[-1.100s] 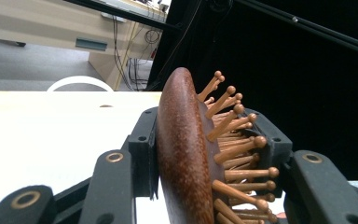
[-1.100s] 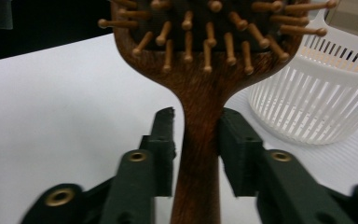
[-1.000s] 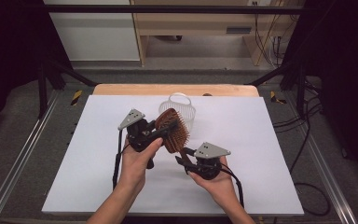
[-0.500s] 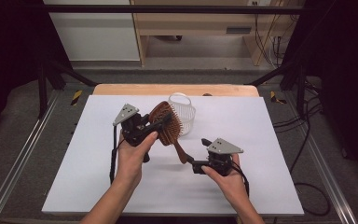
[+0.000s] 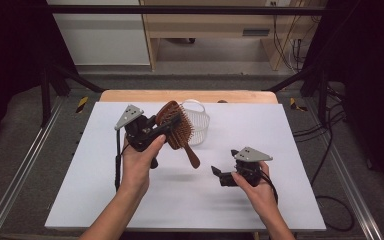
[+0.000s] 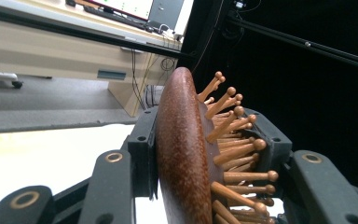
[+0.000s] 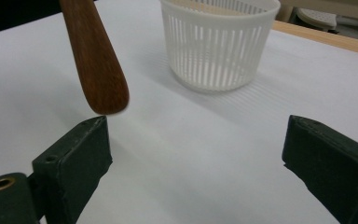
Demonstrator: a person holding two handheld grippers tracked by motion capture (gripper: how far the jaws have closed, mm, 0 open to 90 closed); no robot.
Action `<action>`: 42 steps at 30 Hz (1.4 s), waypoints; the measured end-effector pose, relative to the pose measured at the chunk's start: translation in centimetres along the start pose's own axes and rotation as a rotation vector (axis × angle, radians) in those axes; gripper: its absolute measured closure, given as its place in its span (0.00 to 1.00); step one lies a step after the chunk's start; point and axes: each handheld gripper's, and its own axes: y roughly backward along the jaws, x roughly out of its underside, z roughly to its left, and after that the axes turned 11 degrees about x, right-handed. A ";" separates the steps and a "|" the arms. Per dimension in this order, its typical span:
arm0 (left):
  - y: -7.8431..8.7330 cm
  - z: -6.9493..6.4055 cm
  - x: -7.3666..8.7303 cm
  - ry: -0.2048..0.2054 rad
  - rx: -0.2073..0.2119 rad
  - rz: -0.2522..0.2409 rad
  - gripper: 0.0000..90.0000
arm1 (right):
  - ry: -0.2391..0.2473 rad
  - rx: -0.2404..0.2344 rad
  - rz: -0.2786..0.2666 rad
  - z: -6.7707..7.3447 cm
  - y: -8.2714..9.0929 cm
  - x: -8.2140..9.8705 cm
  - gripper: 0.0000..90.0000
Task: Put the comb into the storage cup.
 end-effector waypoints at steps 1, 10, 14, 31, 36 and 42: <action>0.0 -0.1 -0.2 -0.001 0.002 -0.006 0.58 | 0.008 0.011 0.000 -0.2 0.1 0.2 0.08; -0.1 -0.9 -1.4 -0.025 0.010 -0.029 0.58 | 0.016 0.085 -0.080 -1.5 0.9 1.4 0.07; -0.1 -1.3 -1.8 -0.021 0.014 -0.048 0.58 | -0.001 0.103 -0.091 -1.8 1.8 1.4 0.06; -1.7 -1.4 -5.3 -0.033 -0.017 -0.098 0.58 | -0.129 0.131 -0.115 -4.8 4.4 2.8 0.06; -2.6 -1.4 -6.4 -0.056 -0.022 -0.111 0.58 | -0.140 0.143 -0.121 -5.0 4.4 2.8 0.07; -4.4 -0.5 -7.6 -0.089 -0.034 -0.130 0.58 | -0.144 0.131 -0.117 -5.1 4.0 2.8 0.06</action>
